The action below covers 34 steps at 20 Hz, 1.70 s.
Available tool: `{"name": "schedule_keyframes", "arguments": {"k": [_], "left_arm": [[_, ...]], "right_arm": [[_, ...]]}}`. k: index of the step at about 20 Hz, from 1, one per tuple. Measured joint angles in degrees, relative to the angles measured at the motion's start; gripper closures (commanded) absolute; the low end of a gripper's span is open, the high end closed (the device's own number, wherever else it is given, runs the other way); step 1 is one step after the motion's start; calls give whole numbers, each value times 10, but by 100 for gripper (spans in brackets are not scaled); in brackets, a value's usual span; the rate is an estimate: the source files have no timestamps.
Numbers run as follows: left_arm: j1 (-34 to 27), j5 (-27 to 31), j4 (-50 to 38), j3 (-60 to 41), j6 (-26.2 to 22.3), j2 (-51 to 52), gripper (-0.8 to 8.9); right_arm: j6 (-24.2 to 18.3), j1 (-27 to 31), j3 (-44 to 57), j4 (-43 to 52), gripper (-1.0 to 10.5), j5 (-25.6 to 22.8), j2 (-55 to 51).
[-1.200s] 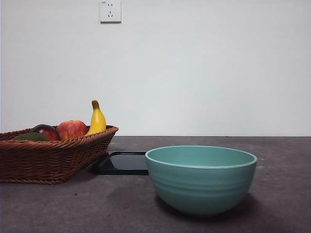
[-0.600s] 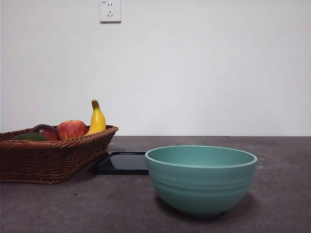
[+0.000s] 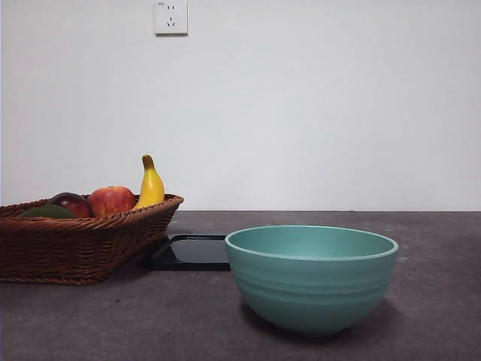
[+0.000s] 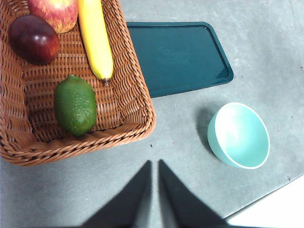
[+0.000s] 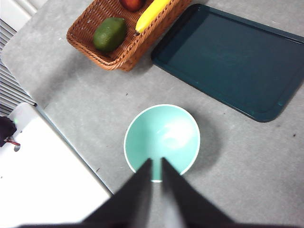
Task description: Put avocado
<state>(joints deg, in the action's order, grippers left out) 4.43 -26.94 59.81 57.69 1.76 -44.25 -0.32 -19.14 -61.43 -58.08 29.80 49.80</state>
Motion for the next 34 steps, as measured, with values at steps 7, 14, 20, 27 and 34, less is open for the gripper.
{"name": "schedule_keyframes", "arguments": {"k": [7,14,20,27,34], "left_arm": [[0,2,-9,0,-4,-2,341],[22,67,-55,0,-4,-86,349],[67,162,-121,1,-4,-207,356],[106,232,-196,7,-4,-337,381],[118,271,-223,7,-5,-425,381]], "right_arm": [[1,0,0,5,541,0,0],[1,0,0,5,541,0,0],[1,0,0,5,541,0,2],[1,0,0,5,541,0,6],[1,0,0,5,541,0,6]]}}
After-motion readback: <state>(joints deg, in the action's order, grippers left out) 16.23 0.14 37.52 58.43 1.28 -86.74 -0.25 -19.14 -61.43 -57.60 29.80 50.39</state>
